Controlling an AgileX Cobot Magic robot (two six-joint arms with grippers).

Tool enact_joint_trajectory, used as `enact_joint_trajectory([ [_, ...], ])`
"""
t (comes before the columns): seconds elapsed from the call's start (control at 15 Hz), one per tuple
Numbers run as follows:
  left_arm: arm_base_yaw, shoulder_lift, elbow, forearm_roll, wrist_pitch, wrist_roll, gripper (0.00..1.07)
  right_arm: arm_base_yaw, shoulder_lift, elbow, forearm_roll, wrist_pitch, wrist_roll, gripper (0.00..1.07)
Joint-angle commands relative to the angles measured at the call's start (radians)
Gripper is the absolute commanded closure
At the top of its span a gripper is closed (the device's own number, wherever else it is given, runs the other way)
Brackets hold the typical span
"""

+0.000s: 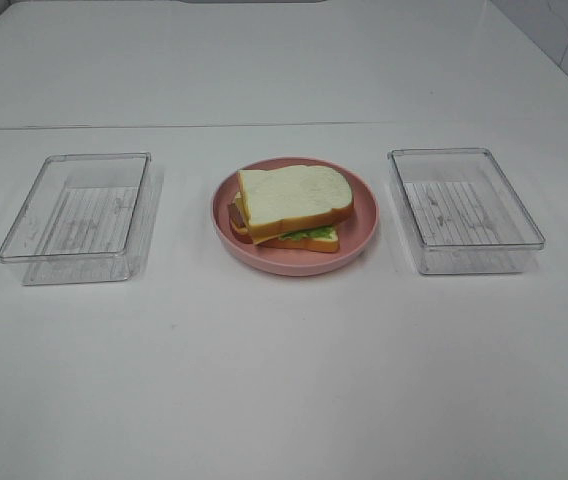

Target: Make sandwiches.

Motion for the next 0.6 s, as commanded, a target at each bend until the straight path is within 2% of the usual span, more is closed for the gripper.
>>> enact_joint_trajectory([
  [0.07, 0.000, -0.013, 0.002, -0.001, -0.004, 0.000, 0.07, -0.004, -0.156, 0.084, -0.010, -0.013, 0.008, 0.17],
  [0.2, 0.000, -0.013, 0.002, -0.001, -0.004, 0.000, 0.07, -0.024, -0.228, 0.116, -0.002, -0.013, 0.005, 0.17],
  [0.33, 0.000, -0.013, 0.002, -0.001, -0.004, 0.000, 0.07, -0.124, -0.340, 0.132, 0.009, -0.015, -0.062, 0.17],
  [0.6, 0.000, -0.013, 0.002, -0.001, -0.004, 0.000, 0.07, -0.229, -0.524, 0.166, 0.053, -0.039, -0.114, 0.17],
])
